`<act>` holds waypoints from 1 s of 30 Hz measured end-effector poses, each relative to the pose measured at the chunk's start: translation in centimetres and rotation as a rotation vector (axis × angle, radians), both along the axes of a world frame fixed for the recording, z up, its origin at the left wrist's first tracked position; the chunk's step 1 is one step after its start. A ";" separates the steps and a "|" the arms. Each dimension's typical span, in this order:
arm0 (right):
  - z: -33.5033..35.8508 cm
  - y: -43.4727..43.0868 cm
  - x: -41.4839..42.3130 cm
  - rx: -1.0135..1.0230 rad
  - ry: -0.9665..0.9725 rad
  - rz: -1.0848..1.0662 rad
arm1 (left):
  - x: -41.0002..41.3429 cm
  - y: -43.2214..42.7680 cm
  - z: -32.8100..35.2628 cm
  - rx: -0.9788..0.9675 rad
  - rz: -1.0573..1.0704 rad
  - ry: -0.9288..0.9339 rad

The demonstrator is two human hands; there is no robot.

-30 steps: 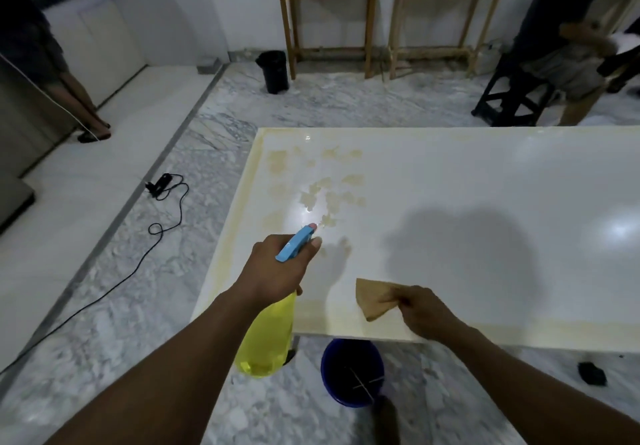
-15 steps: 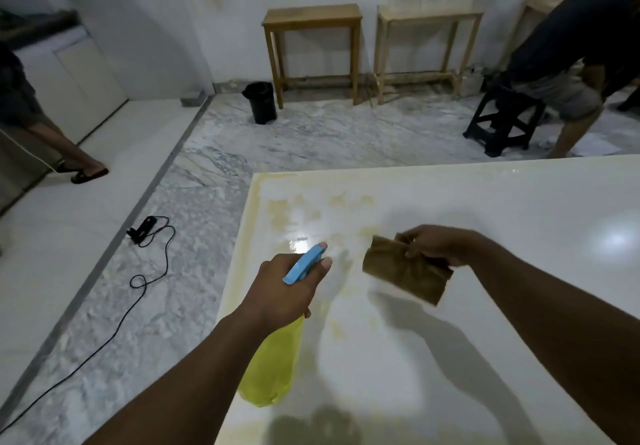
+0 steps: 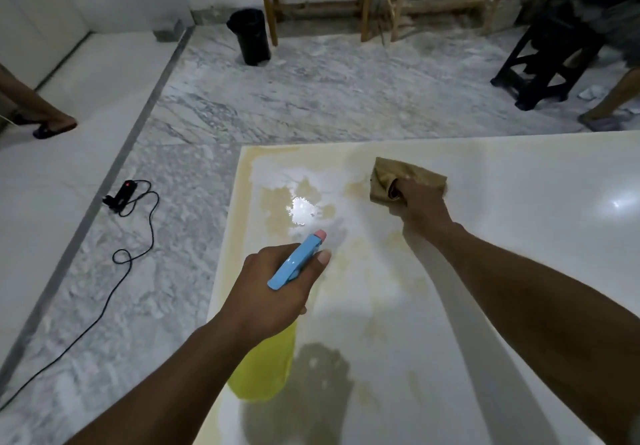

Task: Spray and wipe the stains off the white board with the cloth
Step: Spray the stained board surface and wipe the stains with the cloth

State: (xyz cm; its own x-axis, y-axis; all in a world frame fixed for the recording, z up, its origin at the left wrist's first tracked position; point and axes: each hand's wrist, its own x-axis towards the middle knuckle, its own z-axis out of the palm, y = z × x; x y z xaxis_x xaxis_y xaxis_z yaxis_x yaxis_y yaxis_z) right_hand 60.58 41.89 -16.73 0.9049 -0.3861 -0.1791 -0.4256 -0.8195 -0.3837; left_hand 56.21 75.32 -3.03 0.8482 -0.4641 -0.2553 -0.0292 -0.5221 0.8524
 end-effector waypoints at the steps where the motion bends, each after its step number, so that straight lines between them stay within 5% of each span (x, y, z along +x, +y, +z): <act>1: -0.3 0.5 -1.5 -0.018 -0.004 0.050 | -0.2 0.1 0.0 0.013 0.008 0.012; 8: -2.5 7.4 -16.6 0.066 -0.127 0.151 | -3.7 1.3 2.0 0.021 -0.022 -0.018; 13: -0.8 16.2 -28.8 -0.070 -0.330 0.164 | -9.0 5.0 3.9 0.010 -0.031 -0.055; 18: 2.4 20.8 -36.9 0.064 -0.136 0.192 | -14.4 9.6 4.8 0.024 -0.036 -0.062; 27: 11.7 14.6 -27.2 0.962 0.422 -0.154 | -11.8 10.1 7.3 0.012 -0.044 -0.082; 30: 13.8 11.7 -20.7 0.986 0.454 -0.080 | -7.7 8.9 7.1 0.013 -0.043 -0.080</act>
State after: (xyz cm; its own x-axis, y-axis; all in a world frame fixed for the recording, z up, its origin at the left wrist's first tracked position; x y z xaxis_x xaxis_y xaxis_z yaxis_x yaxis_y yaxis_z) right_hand 39.92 53.55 -2.97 0.6548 0.0559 -0.7537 -0.7321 -0.2007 -0.6509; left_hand 48.51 84.17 4.03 0.8455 -0.4975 -0.1938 -0.1194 -0.5298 0.8397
